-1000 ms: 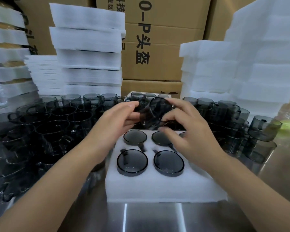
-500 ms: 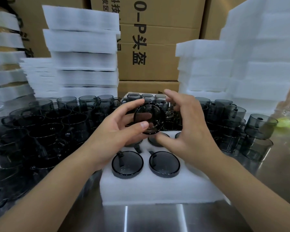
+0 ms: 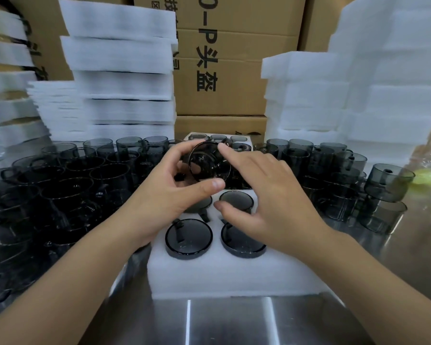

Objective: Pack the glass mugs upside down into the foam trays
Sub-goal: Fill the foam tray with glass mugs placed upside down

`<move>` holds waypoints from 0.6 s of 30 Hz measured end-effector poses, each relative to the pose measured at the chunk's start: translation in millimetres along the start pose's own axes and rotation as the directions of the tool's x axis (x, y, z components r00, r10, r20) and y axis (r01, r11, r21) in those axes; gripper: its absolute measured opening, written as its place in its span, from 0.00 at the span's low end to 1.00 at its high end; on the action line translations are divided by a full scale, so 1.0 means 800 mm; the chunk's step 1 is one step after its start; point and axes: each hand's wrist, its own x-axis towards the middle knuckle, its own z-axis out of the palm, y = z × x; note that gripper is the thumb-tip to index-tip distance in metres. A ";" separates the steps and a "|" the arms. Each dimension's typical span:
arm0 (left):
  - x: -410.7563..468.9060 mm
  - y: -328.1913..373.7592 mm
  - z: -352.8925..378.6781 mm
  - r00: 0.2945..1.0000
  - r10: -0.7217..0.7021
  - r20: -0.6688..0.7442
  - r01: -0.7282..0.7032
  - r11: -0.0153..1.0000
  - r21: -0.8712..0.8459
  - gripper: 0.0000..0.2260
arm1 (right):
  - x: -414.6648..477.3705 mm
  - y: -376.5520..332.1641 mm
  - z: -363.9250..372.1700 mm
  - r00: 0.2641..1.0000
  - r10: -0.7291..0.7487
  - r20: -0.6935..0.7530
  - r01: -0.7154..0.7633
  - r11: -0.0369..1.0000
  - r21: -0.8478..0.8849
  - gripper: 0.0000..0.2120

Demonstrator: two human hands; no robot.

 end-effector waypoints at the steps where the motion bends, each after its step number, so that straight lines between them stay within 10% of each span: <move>1: 0.000 0.001 -0.001 1.000 0.003 0.030 -0.004 0.999 0.038 0.23 | -0.001 0.000 0.002 1.000 -0.015 0.006 0.015 1.000 -0.008 0.31; 11: -0.005 0.010 0.000 0.979 -0.039 0.199 0.022 0.996 0.090 0.16 | 0.005 0.002 -0.007 0.971 0.237 0.019 -0.226 0.897 0.381 0.32; 18: -0.009 0.014 0.006 0.978 0.015 0.206 -0.056 0.979 0.194 0.19 | 0.014 0.053 -0.067 0.893 0.254 0.371 -0.430 0.722 0.541 0.26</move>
